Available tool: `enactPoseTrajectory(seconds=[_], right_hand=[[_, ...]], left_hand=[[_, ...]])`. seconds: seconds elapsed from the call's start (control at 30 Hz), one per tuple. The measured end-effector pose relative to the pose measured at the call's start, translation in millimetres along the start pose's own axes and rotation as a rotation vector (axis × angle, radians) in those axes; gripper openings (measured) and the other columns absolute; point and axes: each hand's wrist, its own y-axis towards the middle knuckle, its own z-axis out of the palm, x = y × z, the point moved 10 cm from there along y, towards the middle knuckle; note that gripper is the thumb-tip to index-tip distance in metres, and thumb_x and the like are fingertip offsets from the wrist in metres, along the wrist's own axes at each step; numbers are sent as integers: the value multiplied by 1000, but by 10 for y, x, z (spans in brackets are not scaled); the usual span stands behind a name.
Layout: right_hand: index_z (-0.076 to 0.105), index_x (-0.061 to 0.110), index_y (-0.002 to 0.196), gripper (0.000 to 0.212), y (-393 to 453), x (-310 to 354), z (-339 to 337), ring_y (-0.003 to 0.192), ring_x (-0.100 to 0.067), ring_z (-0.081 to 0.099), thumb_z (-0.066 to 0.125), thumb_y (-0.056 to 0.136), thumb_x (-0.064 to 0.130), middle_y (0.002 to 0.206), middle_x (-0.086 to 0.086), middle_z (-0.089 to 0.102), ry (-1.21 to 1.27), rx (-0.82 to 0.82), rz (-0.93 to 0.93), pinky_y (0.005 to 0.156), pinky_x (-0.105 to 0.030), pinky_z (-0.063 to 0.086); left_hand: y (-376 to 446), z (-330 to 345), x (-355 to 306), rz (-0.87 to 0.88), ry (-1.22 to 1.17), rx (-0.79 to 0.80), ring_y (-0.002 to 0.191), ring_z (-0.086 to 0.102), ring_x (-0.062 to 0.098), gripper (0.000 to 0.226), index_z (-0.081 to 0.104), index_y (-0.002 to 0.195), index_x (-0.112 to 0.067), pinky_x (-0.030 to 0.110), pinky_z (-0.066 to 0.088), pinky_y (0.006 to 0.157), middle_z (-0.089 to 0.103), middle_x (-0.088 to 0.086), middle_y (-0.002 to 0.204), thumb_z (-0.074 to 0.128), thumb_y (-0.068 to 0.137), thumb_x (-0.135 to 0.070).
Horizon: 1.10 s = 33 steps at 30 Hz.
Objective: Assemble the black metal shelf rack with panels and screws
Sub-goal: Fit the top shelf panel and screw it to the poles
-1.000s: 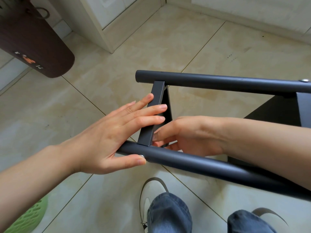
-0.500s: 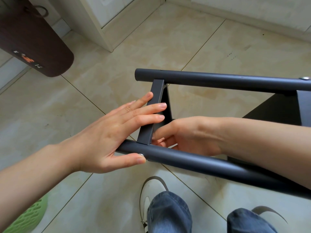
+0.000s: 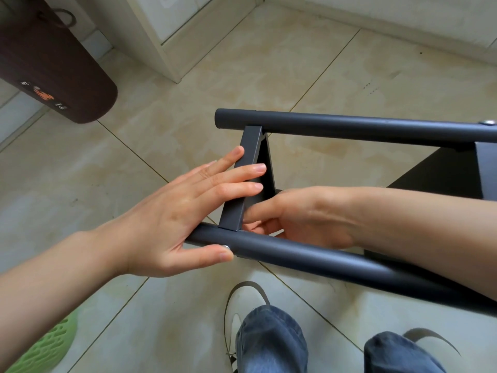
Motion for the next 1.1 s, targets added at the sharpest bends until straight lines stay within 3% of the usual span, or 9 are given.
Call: enactPoseTrajectory(seconds=[0.2, 0.37, 0.47, 0.63, 0.77, 0.9, 1.0, 1.1], right_hand=[[66, 20, 72, 19, -52, 37, -62, 58, -10, 59, 60, 89, 23, 66, 4, 63, 39, 14, 8, 58, -19, 50], [66, 18, 67, 24, -14, -2, -58, 62, -11, 53, 60, 90, 20, 64, 3, 58, 23, -22, 7, 70, -25, 45], [62, 17, 83, 11, -11, 10, -24, 67, -11, 51, 58, 92, 20, 68, 3, 56, 1, -21, -16, 75, -25, 45], [68, 21, 67, 21, -45, 25, -82, 62, -12, 57, 61, 87, 21, 67, 3, 62, -4, -21, 2, 67, -26, 46], [66, 19, 67, 23, -9, 0, -67, 67, -13, 53, 60, 89, 22, 66, 4, 62, -18, -43, -5, 75, -28, 45], [64, 17, 83, 9, -40, 60, -29, 66, -13, 57, 57, 90, 17, 70, 2, 62, 23, 2, -34, 69, -25, 49], [61, 19, 79, 12, -31, 42, -47, 61, -12, 55, 58, 91, 20, 68, 3, 58, -23, -18, -18, 64, -23, 48], [60, 20, 71, 19, -12, 30, -47, 69, -14, 52, 58, 90, 24, 69, 3, 57, -48, -16, -19, 72, -27, 46]], left_hand=[[5, 1, -1, 0, 5, 2, 156, 9, 26, 68, 33, 151, -20, 49, 23, 120, 23, -2, 166, 48, 96, -55], [3, 2, -4, 3, 3, 0, 156, 8, 26, 67, 33, 151, -20, 47, 22, 121, 23, -1, 166, 48, 96, -55], [1, 4, -5, 6, 3, -4, 156, 9, 27, 67, 34, 151, -19, 47, 22, 121, 23, -1, 166, 49, 96, -54], [2, -1, -11, 13, -4, -7, 155, 9, 27, 64, 35, 149, -21, 44, 21, 122, 24, -2, 166, 48, 97, -56], [-6, 3, -3, 10, -1, -4, 155, 9, 26, 65, 34, 150, -23, 46, 23, 121, 23, -3, 166, 48, 96, -56], [-6, 0, 0, 13, -1, -4, 155, 9, 27, 65, 35, 150, -21, 46, 24, 120, 23, -2, 166, 48, 97, -55], [-7, 6, 6, 13, -9, -5, 155, 9, 28, 64, 36, 149, -19, 45, 23, 121, 24, -3, 166, 46, 98, -56], [-7, 6, 4, 23, -5, -12, 155, 10, 28, 64, 37, 149, -19, 43, 24, 120, 25, -3, 165, 47, 98, -56]])
